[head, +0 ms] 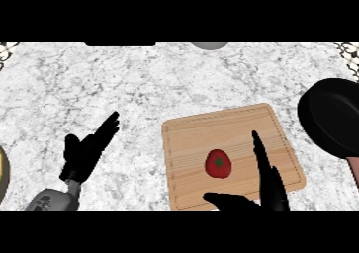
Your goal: Pick the tomato from the cutting board and place it in the pot
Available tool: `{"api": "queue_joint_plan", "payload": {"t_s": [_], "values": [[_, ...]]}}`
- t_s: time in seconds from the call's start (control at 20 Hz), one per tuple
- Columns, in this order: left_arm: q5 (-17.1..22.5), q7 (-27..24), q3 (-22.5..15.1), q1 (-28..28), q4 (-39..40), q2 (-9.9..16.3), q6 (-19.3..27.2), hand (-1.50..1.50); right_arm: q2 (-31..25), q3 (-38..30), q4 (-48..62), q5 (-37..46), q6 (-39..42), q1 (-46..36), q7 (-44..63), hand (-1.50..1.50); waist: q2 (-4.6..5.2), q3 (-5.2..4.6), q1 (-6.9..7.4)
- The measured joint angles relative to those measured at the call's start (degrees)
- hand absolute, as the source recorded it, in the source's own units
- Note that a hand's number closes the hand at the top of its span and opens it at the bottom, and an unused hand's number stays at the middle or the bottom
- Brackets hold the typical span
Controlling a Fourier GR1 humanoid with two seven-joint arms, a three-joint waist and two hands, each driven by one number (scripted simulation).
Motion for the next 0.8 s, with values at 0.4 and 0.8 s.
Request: {"api": "queue_joint_plan", "payload": {"t_s": [0.4,0.8], "values": [[-2.04,2.26,1.33,0.45,-1.09,-1.50,-0.66,0.00,2.70,-0.71,9.06,-11.52,-3.52,0.11,-13.49,-1.50,0.05,-0.04,0.09],[-3.93,2.42,2.38,1.97,-2.31,-2.92,-1.92,0.00,2.43,-0.34,19.46,-19.79,-5.60,-3.99,-25.87,1.50,-0.80,-0.76,0.08]]}}
